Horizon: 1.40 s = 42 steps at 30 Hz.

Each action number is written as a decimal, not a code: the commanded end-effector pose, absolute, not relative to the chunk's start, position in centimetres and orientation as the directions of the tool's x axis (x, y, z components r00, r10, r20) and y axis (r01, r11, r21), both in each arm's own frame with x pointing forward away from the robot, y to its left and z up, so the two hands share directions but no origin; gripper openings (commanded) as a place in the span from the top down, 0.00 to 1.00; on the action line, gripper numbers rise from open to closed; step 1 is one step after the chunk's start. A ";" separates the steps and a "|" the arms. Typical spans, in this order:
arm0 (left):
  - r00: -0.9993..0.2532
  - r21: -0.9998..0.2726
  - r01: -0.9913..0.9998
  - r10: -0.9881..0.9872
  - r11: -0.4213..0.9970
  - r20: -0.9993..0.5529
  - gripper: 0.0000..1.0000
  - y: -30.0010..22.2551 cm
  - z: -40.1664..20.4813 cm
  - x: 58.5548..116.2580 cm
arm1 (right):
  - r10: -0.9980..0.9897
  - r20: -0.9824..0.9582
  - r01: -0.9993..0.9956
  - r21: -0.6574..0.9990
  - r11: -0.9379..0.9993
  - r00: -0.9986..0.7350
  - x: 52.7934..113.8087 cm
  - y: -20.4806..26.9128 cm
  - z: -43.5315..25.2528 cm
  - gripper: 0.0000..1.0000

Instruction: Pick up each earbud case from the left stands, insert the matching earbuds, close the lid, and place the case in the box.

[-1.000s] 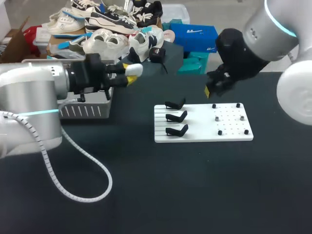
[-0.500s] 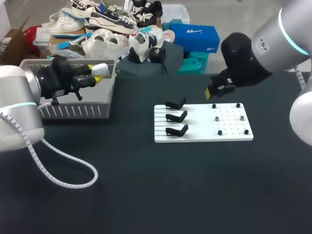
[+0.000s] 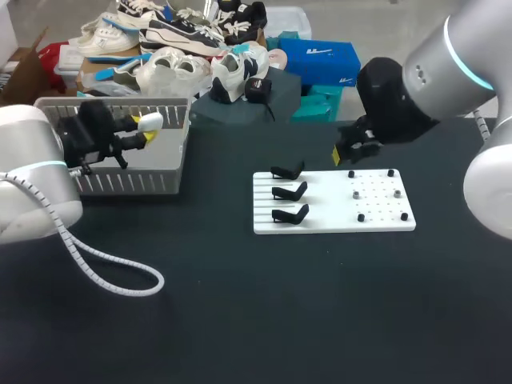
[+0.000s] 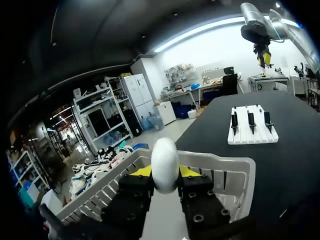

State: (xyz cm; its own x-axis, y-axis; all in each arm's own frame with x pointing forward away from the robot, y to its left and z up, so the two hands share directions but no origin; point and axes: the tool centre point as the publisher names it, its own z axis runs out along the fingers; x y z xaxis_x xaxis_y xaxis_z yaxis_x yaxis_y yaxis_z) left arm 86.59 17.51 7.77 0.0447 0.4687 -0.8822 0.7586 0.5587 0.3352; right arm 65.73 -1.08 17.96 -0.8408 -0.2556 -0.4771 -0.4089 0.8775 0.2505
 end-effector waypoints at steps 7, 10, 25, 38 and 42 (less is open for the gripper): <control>-0.004 0.332 0.714 0.478 0.616 -0.878 0.00 17.5 7.5 86.2 | -0.258 -0.472 -0.411 0.258 0.874 -0.843 65.6 -1.1 17.5 0.71; -0.006 0.330 0.707 0.473 0.625 -0.881 0.00 17.7 7.5 86.1 | -0.259 -0.473 -0.414 0.258 0.873 -0.842 65.6 -1.1 17.5 0.71; 0.104 0.361 0.744 0.437 0.562 -0.894 0.00 13.3 11.1 82.1 | -0.224 -0.546 -0.415 0.254 0.874 -0.807 64.1 -3.2 17.6 0.67; 0.132 0.328 0.820 0.403 0.469 -0.906 0.00 8.9 12.5 77.7 | -0.165 -0.640 -0.404 0.248 0.881 -0.751 61.3 -8.3 17.1 0.65; 0.129 0.319 0.835 0.405 0.449 -0.905 0.00 7.7 12.9 76.3 | -0.144 -0.647 -0.391 0.255 0.884 -0.749 60.8 -9.4 16.6 0.59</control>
State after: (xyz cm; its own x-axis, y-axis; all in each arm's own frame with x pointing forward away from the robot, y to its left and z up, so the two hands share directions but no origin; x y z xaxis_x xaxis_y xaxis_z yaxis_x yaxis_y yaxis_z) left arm 77.61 7.88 12.55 0.1339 0.3947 -0.9090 0.8545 0.4185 0.3077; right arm 62.11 -8.64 16.80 -0.8161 -0.2095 -0.5387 -0.3978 0.8797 0.2605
